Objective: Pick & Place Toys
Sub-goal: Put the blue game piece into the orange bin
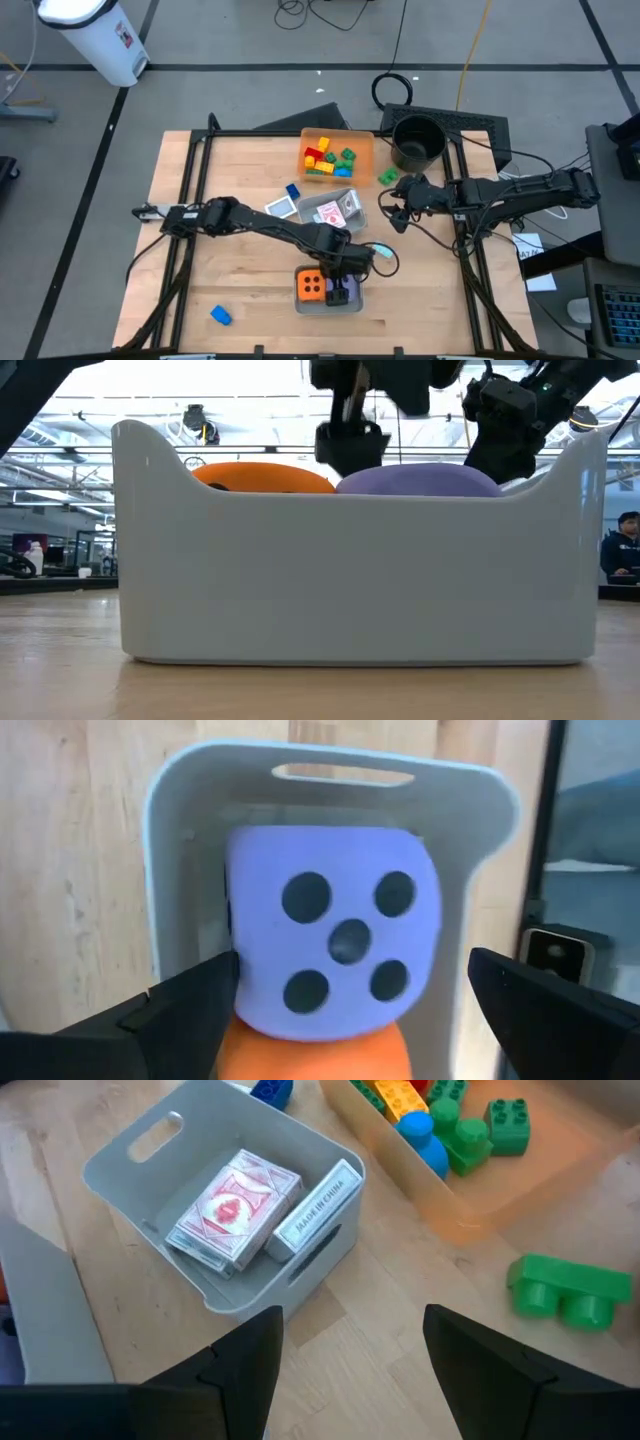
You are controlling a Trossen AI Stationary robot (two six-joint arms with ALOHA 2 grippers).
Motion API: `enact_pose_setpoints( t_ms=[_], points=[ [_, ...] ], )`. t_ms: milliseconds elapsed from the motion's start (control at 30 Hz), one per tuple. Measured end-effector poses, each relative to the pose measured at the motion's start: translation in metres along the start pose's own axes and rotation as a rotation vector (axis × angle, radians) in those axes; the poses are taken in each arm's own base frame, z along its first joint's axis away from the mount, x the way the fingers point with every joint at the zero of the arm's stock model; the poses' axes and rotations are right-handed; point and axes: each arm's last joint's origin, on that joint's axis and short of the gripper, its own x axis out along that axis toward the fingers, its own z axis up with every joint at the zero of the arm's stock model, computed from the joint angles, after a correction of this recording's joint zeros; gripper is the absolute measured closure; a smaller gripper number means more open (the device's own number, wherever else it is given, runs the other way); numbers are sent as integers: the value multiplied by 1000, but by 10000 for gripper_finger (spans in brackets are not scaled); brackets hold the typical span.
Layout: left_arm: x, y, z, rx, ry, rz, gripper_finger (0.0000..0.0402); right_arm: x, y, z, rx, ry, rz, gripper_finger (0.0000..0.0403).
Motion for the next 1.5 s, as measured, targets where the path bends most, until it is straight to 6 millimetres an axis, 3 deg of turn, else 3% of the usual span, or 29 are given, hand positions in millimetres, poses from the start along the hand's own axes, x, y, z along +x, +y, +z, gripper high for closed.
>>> enact_pose_setpoints(
  t_ms=[233,533,700,900,1167,1500],
  points=[
    [-42,2,2,-59,-85,-39,2,2,2,3,-14,-46,29,165],
    [-129,-2,-13,-77,-301,18,2,0,4,6,-27,-76,47,165],
    [-183,-2,-39,-79,-394,138,2,-4,2,7,-21,-93,57,165],
    [-227,12,-79,-148,-360,343,2,-13,1,9,0,-133,81,165],
    [-239,47,-88,-189,-249,363,2,-16,-1,14,28,-183,93,165],
    [-189,125,-90,-179,-36,312,2,-13,-10,19,96,-180,71,165]
  ],
)
